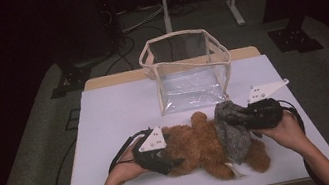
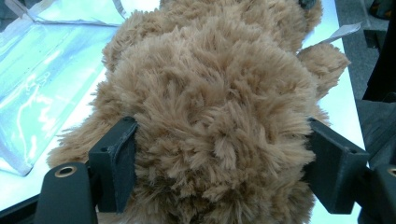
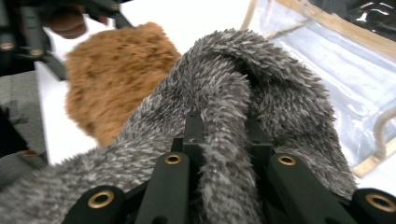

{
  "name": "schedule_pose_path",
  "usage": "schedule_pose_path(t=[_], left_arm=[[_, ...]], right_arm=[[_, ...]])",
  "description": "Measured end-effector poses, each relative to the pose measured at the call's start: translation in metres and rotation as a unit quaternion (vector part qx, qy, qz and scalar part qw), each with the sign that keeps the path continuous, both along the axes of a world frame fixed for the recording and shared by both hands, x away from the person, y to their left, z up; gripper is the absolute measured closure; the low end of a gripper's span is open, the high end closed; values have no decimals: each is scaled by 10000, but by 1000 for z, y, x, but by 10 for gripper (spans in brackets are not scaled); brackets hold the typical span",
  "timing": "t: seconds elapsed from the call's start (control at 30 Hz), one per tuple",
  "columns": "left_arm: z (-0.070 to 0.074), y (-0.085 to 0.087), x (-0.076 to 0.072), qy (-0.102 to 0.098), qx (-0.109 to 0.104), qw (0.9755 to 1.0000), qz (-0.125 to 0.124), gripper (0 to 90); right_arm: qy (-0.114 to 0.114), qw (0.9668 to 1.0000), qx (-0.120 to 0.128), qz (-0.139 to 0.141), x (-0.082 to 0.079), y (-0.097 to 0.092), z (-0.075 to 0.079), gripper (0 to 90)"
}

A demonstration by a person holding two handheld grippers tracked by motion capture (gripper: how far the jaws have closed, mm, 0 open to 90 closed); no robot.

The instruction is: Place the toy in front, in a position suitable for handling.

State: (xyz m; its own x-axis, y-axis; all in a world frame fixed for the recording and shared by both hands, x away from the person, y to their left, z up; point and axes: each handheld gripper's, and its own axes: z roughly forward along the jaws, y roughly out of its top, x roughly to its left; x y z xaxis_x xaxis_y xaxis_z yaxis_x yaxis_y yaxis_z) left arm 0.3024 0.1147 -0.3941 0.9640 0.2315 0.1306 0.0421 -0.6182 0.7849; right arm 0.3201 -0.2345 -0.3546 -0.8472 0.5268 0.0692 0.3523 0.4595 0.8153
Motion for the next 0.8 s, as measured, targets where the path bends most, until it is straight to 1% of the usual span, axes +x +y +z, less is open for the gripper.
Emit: schedule_pose_path(t=[0.1,0.13,0.2,0.23,0.33,0.43,0.47,0.57,0.6,0.7,0.8], left_arm=[[1,1,0,-43,83,10000,6,189],[2,1,0,-37,104,9999,18,167],[4,1,1,10,63,10000,19,123],[5,1,1,29,12,10000,17,115],[9,2,1,31,-114,9999,3,106],[11,0,-1,-17,-138,9999,-9,108],[11,-1,-2,3,-124,9999,-56,122],[9,-4,-5,-68,39,9998,-178,205],[9,-4,-6,-73,71,9997,-204,219],[9,-5,-8,-133,155,9995,-229,241],[8,-5,-9,-152,179,9994,-245,253]], right_arm=[[72,9998,-121,120,0,10,-11,756],[61,9999,-97,117,-2,12,-14,756],[62,9999,-21,106,-7,11,-17,757],[48,9999,-3,107,-10,10,-18,757],[50,9999,68,123,-17,8,-22,757],[-7,9998,140,127,-24,7,-25,757],[-30,9998,157,119,-25,8,-25,757],[-70,9997,157,149,-29,8,-25,757],[-72,9998,129,156,-30,9,-24,756],[-131,9997,-24,208,-31,11,-18,755],[-182,9995,-134,242,-28,14,-12,752]])
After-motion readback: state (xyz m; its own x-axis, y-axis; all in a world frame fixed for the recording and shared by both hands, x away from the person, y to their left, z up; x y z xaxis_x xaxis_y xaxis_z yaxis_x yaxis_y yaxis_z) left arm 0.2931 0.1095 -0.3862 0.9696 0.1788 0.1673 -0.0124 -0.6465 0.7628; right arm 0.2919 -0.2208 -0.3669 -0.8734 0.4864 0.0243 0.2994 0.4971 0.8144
